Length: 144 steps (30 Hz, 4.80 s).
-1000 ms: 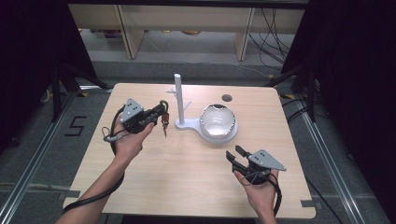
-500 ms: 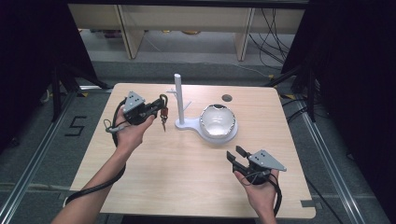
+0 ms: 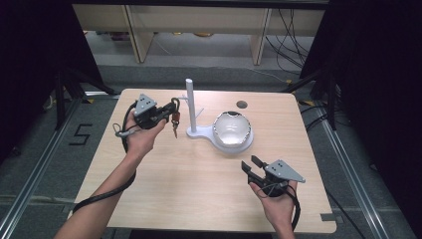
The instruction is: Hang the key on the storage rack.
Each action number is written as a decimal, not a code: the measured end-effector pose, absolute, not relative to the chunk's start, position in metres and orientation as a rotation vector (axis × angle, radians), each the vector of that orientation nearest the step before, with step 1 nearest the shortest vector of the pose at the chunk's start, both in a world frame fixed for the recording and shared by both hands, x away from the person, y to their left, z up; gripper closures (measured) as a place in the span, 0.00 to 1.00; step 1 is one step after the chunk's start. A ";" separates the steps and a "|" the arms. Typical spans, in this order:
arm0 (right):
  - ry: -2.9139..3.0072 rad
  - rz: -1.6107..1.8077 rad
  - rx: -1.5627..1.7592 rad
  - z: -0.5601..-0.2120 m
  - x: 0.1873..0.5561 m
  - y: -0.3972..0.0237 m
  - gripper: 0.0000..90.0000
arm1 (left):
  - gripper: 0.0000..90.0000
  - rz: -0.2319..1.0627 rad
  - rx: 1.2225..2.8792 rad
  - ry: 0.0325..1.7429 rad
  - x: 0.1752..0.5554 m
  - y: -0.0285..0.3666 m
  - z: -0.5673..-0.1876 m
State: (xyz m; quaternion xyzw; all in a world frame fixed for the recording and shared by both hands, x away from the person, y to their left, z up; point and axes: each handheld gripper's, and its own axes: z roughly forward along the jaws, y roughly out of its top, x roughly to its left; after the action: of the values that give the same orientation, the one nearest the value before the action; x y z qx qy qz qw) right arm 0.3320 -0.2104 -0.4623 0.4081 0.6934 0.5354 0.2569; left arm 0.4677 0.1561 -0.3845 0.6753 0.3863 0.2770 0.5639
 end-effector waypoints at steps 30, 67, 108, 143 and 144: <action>1.879 1.462 1.144 -0.465 0.330 -0.208 0.62 | 0.93 0.645 1.605 0.967 0.490 0.154 -0.392; 1.885 1.454 1.147 -0.466 0.331 -0.210 0.61 | 0.93 0.597 1.596 1.005 0.503 0.149 -0.392; 1.877 1.439 1.139 -0.467 0.330 -0.216 0.61 | 0.92 0.590 1.619 1.019 0.513 0.133 -0.407; 1.874 1.420 1.181 -0.473 0.332 -0.225 0.60 | 0.44 0.686 1.656 0.959 0.422 0.199 -0.442; 1.868 1.424 1.179 -0.474 0.333 -0.225 0.60 | 0.43 0.692 1.657 0.958 0.417 0.203 -0.444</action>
State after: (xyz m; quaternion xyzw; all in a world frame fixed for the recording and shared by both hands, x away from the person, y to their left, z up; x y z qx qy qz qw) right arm 0.3326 -0.2254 -0.4738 0.4339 0.6874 0.5242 0.2540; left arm 0.4165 0.2029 -0.4436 0.6927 0.4006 0.2895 0.5252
